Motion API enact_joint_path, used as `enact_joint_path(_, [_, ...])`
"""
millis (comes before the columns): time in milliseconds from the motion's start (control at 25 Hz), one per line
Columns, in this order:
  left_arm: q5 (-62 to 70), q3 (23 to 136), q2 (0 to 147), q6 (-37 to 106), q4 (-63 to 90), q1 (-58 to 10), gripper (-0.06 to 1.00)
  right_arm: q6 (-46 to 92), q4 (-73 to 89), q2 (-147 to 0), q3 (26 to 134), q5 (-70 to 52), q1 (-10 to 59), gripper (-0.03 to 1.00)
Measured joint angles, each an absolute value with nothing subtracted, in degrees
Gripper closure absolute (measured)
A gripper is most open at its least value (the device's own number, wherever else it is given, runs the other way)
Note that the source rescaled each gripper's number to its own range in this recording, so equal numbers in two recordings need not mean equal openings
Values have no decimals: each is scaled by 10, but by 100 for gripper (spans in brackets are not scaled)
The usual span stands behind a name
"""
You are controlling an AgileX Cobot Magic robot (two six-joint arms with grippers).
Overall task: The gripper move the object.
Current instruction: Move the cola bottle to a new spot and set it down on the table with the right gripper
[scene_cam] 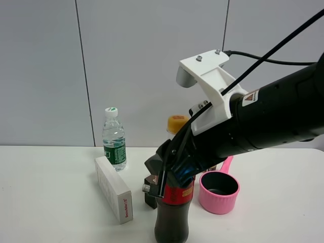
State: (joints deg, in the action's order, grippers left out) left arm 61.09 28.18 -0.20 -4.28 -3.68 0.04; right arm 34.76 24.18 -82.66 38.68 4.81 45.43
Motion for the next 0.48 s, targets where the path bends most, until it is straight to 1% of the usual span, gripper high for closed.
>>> enact_joint_path(80, [611, 282, -2, -43, -37, 0, -6, 347, 243, -827, 387, 47, 454, 27])
enact_joint_path(120, [611, 282, -2, -43, -37, 0, -6, 347, 243, -825, 387, 43, 454, 26])
enact_joint_path(480, [611, 282, -2, -43, -37, 0, -6, 342, 243, -763, 387, -20, 454, 25])
